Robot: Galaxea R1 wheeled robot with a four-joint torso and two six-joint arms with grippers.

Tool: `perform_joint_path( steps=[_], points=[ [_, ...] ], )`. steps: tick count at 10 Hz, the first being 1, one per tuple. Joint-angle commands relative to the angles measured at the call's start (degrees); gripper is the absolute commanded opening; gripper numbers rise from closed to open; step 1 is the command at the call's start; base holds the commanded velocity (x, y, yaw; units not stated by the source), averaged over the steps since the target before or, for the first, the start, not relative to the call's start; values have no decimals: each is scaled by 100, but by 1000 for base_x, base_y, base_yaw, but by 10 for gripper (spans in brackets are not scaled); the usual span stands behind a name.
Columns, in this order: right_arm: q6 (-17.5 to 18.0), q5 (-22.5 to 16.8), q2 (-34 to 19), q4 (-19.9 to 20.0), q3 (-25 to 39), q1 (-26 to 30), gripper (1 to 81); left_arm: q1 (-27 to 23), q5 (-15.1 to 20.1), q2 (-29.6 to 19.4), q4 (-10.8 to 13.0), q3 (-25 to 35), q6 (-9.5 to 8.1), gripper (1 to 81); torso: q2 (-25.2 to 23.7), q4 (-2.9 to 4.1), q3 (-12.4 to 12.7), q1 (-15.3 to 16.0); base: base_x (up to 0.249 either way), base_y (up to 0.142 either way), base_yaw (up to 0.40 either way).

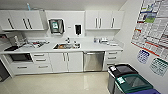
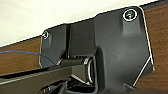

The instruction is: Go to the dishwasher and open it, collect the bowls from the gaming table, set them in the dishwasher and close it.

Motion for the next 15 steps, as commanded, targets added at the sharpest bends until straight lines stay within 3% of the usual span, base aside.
perform_joint_path(
  steps=[1, 15],
  points=[
    [-24, -308, -81, 11, 48, 259, 811, -284, 325, -86, -29, 40, -8, 811, 0, 0, 0, 0, 99, 0, 0],
    [-24, -325, -72, 20, 48, 260, 811, -276, 325, -86, -20, 40, -8, 811, 2, 0, 0, -6, 108, 0, 0]
  ],
)
